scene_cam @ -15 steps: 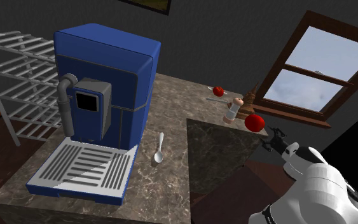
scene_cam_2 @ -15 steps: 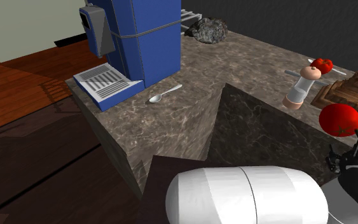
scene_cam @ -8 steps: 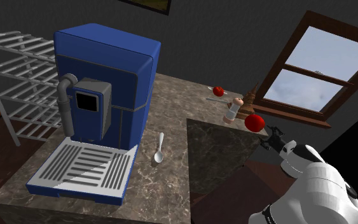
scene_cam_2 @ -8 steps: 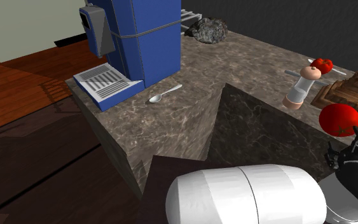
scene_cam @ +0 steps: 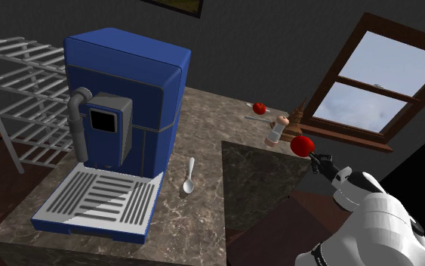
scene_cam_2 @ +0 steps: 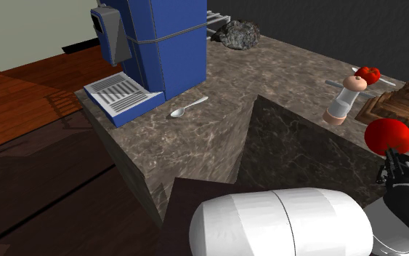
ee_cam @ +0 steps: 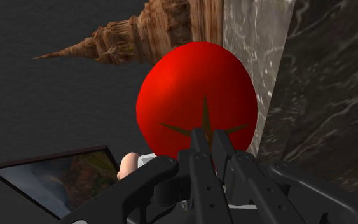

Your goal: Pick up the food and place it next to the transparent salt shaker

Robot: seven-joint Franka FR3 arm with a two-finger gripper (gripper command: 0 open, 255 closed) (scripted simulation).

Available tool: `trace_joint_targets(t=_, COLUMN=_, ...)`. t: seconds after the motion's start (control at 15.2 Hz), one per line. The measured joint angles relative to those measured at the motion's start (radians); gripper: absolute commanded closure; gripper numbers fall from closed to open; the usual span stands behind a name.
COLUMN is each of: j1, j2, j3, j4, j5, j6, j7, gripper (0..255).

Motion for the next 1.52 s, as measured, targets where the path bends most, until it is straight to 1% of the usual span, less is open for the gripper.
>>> trace_joint_targets(t=0.26, j1=0.0, j2=0.0, j3=0.0, j4=0.0, j5=0.0, j6=0.0, j7=0.0, gripper=255)
trace_joint_targets(t=0.4, j1=0.004, j2=0.01, j3=0.015, j4=-0.006, j5=0.005, j6=0.006, j7=0.012, gripper=255)
trace_joint_targets(t=0.99, j1=0.008, j2=0.084, j3=0.126, j4=-0.059, j5=0.045, j6=0.038, j7=0.102, gripper=255)
trace_joint_targets(t=1.25, j1=0.017, j2=0.115, j3=0.183, j4=-0.072, j5=0.066, j6=0.052, j7=0.145, gripper=255)
trace_joint_targets(t=1.52, j1=0.014, j2=0.146, j3=0.239, j4=-0.09, j5=0.086, j6=0.061, j7=0.188, gripper=255)
